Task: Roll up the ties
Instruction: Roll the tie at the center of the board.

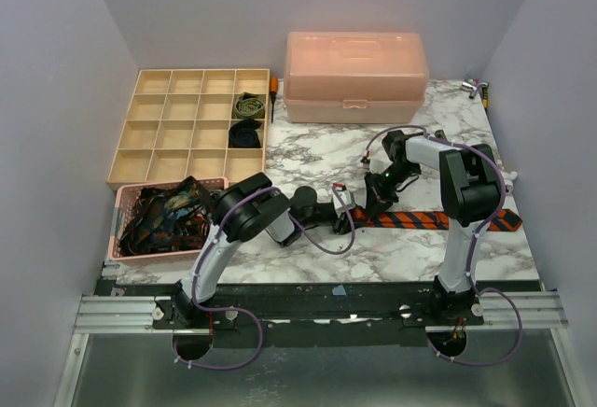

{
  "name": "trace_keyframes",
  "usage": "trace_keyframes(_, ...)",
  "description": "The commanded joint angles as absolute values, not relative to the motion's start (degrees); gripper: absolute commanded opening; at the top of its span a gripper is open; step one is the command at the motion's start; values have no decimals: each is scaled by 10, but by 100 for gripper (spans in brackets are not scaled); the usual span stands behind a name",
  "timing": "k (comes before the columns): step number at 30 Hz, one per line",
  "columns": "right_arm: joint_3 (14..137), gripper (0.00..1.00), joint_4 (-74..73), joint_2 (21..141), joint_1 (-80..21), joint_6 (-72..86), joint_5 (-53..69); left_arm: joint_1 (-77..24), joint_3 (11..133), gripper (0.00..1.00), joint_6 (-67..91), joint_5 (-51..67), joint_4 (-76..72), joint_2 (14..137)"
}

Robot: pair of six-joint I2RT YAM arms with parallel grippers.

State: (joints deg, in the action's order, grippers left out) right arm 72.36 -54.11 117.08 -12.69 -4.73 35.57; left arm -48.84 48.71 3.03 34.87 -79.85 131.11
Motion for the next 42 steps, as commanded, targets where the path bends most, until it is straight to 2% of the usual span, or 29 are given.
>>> trace_keyframes(1,695,1,-458,1222,-149,-79,234,-500,495,4,-50,332,-615,1277)
trace_keyframes(2,698,4,-460,1220,-149,-80,241,-500,494,0,-65,326,-586,1267)
trace_keyframes(5,709,17,-468,1214,-149,-80,258,-500,497,0,-123,316,-472,1240)
trace_keyframes(11,741,36,-502,1185,-135,-90,295,-499,516,0,-194,305,-292,1221)
trace_keyframes(18,765,49,-561,1140,-95,-123,336,-498,529,0,-216,302,-189,1216)
trace_keyframes(24,778,51,-612,1120,-39,-156,385,-497,552,0,-229,300,-120,1216)
trace_keyframes(33,744,50,-622,1085,-51,-141,548,-497,591,0,-248,286,-39,1229)
trace_keyframes(35,731,47,-616,1086,-61,-133,553,-497,595,0,-249,283,-31,1230)
trace_keyframes(42,699,48,-582,1127,-74,-119,546,-497,604,0,-248,277,-20,1233)
